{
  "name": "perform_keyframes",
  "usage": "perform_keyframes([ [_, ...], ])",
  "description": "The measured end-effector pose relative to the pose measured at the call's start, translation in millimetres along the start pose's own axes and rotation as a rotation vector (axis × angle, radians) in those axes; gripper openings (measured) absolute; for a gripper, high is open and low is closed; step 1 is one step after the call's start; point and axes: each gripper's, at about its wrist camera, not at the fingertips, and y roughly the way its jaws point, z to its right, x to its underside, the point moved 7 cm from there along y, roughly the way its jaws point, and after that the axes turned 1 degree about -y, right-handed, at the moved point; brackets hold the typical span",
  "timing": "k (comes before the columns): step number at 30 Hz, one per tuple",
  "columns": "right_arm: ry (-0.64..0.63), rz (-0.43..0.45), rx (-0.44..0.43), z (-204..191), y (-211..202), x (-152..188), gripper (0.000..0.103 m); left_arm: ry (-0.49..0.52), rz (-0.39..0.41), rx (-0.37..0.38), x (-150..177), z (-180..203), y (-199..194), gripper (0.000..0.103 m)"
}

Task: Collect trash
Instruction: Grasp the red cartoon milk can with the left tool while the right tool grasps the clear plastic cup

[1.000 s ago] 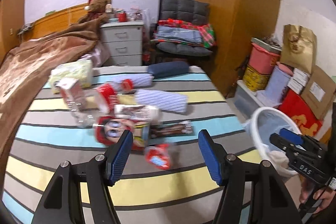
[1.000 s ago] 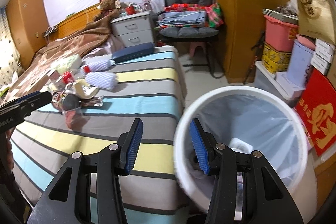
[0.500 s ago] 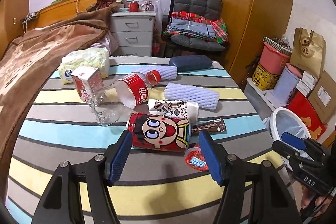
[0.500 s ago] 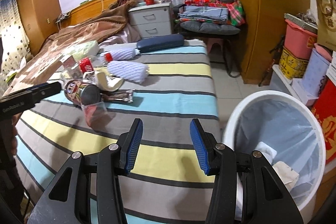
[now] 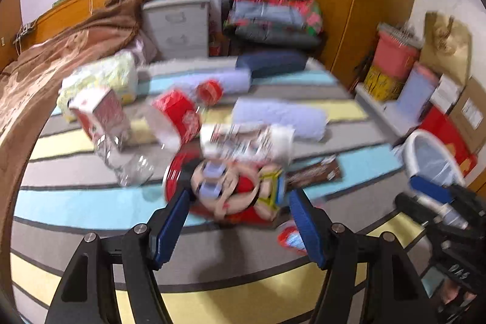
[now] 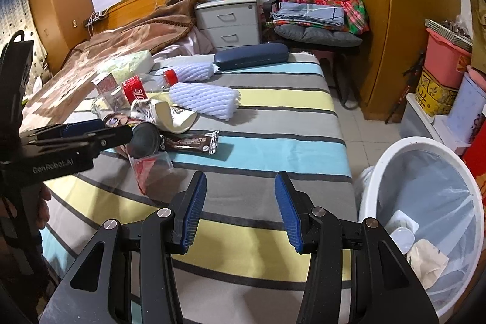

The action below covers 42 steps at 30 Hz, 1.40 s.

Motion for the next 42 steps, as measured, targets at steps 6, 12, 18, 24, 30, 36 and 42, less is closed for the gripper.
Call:
perform_keyframes([
  [6,-0.017,-0.014,-0.010,-11,7,0,0.048,-0.022,-0.004,-0.001,7,-16,5,0.068],
  [12,-0.051,-0.030,-0.028,-23,13,-1,0.048,-0.054,0.004,-0.030,13,-43,-1,0.068],
  [18,-0.072,-0.043,-0.049,-35,19,-1,0.048,-0.086,0.009,-0.086,22,-75,-12,0.068],
  [24,-0.071,-0.053,-0.083,-46,24,-3,0.048,-0.136,0.022,-0.117,26,-103,-21,0.068],
  [30,-0.011,-0.078,-0.131,-57,34,-7,0.048,-0.156,0.038,-0.085,28,-111,-36,0.068],
  [36,0.066,-0.092,-0.175,-65,43,-10,0.048,-0.169,0.077,0.000,16,-101,-47,0.068],
  [42,0.134,-0.111,-0.200,-69,50,-11,0.049,-0.171,0.084,0.026,4,-92,-40,0.068],
])
